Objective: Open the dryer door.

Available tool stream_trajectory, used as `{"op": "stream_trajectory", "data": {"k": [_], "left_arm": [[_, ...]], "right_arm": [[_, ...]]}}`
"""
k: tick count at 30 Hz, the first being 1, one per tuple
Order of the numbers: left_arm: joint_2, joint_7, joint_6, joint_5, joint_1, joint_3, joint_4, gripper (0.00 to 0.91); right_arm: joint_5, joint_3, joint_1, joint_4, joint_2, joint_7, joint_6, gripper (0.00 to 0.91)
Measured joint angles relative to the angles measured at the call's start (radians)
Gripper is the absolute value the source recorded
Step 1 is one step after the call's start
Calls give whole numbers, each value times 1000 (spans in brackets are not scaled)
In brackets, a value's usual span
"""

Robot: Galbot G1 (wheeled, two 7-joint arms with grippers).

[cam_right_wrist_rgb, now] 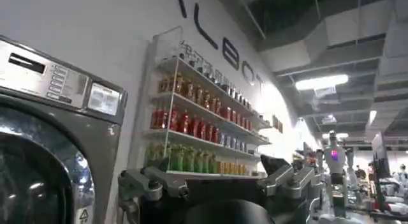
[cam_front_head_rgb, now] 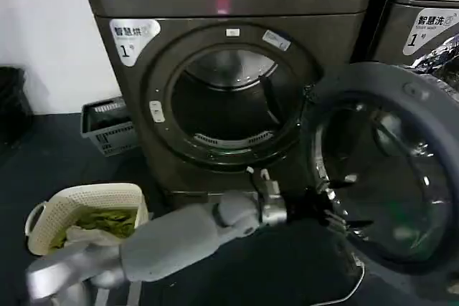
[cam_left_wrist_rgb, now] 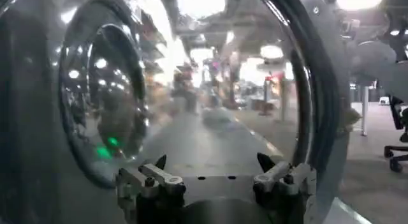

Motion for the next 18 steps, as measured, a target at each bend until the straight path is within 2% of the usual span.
{"op": "stream_trajectory", "data": {"k": [18], "left_arm": [[-156, -122, -64, 80, -33, 7, 156, 907]], "right_arm": [[5, 13, -11, 5, 1, -11, 0, 907]]}}
